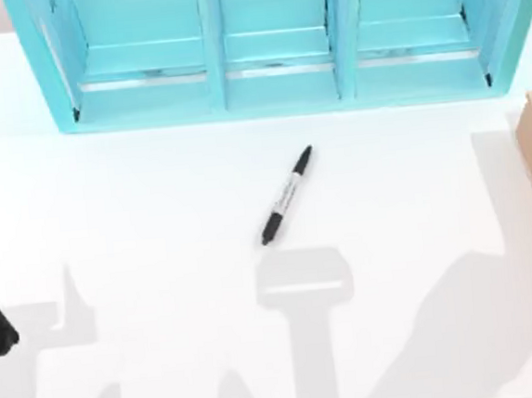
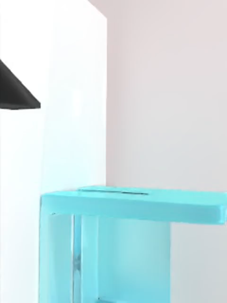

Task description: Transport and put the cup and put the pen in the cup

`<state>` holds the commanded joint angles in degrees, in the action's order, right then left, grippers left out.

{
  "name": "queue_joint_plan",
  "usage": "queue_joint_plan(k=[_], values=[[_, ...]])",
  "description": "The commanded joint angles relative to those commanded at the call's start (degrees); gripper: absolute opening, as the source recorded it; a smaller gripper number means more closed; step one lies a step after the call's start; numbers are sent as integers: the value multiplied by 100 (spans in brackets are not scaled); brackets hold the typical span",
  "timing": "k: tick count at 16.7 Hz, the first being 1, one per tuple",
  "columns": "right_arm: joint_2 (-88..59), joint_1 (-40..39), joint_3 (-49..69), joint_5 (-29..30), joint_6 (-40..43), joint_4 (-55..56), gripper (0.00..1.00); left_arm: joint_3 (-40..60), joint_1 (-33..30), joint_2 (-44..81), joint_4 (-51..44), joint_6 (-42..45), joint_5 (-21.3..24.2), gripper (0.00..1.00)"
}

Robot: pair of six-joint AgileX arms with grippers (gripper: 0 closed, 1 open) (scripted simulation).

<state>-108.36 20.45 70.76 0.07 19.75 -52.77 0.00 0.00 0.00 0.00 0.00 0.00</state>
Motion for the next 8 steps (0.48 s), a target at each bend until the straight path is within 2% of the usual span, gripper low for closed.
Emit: queue_joint_plan(k=[4, 8], values=[[41, -190, 223, 1, -216, -227, 0, 0, 0, 0, 0, 0, 0, 100], [240, -1034, 1098, -10, -1077, -1379, 0, 0, 0, 0, 0, 0, 0, 100]])
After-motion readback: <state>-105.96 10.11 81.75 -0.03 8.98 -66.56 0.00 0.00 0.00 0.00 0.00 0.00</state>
